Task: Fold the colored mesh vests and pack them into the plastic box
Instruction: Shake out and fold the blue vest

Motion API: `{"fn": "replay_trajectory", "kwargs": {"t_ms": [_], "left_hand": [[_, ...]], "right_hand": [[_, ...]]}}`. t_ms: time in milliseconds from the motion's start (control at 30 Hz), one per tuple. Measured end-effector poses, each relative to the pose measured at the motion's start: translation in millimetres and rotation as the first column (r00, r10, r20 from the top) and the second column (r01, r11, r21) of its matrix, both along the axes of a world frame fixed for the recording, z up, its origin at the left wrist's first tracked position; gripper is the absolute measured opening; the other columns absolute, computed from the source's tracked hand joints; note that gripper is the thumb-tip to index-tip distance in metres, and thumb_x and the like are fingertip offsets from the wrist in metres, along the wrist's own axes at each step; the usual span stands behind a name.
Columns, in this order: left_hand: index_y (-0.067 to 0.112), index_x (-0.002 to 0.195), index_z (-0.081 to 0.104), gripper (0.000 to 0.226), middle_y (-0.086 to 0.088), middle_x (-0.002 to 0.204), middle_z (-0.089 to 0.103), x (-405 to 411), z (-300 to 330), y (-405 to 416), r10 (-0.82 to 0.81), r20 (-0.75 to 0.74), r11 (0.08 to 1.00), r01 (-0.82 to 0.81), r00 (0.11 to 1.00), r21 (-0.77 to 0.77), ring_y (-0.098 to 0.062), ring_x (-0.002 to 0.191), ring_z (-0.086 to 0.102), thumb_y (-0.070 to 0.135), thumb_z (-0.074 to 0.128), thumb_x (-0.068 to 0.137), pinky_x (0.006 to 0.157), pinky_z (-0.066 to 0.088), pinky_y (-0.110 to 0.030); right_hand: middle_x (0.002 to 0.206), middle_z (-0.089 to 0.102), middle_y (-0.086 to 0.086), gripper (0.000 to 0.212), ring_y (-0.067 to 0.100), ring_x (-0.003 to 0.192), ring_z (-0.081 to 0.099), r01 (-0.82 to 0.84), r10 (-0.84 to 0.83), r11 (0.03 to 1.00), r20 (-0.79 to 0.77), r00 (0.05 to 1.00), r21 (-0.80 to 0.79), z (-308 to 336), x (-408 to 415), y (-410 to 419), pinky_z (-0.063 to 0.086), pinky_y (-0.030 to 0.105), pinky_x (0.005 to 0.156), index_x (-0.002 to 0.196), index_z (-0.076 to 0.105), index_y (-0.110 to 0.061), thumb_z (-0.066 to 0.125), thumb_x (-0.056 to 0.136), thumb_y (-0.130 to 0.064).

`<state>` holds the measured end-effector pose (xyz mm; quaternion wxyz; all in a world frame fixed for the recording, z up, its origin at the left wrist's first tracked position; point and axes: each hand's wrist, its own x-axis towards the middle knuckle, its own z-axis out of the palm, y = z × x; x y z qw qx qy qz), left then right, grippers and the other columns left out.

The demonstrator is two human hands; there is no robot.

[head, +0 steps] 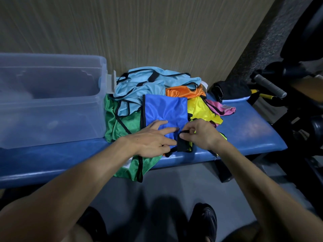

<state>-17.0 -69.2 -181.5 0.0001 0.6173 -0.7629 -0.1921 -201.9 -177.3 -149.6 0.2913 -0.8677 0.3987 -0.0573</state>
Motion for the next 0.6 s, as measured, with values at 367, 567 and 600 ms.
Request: {"fn": "replay_trajectory", "kwargs": {"t_ms": [367, 567, 600], "left_hand": [[0.038, 0.121, 0.071, 0.041, 0.016, 0.139, 0.058, 32.3, 14.5, 14.3, 0.055, -0.191, 0.963, -0.103, 0.980, -0.249, -0.004, 0.131, 0.046, 0.063, 0.056, 0.092, 0.112, 0.036, -0.031], [0.040, 0.117, 0.073, 0.038, 0.018, 0.130, 0.063, 55.2, 13.9, 37.5, 0.085, -0.192, 0.937, -0.144, 0.978, -0.319, -0.002, 0.120, 0.053, 0.060, 0.069, 0.085, 0.102, 0.042, -0.026], [0.042, 0.116, 0.074, 0.037, 0.018, 0.130, 0.063, 54.6, 12.2, 38.9, 0.092, -0.174, 0.932, -0.146, 0.980, -0.333, -0.003, 0.119, 0.052, 0.061, 0.066, 0.085, 0.100, 0.044, -0.028]], "right_hand": [[0.068, 0.068, 0.001, 0.042, 0.018, 0.064, 0.066, 0.142, -0.148, 0.988, 0.118, 0.982, 0.054, -41.6, 4.7, -16.3, 0.051, 0.035, 0.061, 0.091, 0.057, -0.019, 0.093, 0.071, -0.026], [0.061, 0.070, -0.009, 0.026, 0.018, 0.074, 0.070, 0.022, 0.021, 0.953, 0.140, 0.990, -0.302, -52.3, -1.3, -7.9, 0.055, 0.038, 0.069, 0.094, 0.060, -0.022, 0.082, 0.084, -0.029], [0.062, 0.070, -0.006, 0.019, 0.023, 0.073, 0.069, -0.015, 0.067, 0.931, 0.131, 0.989, -0.365, -53.7, -3.0, -5.6, 0.053, 0.039, 0.067, 0.094, 0.061, -0.020, 0.076, 0.089, -0.030]]}}
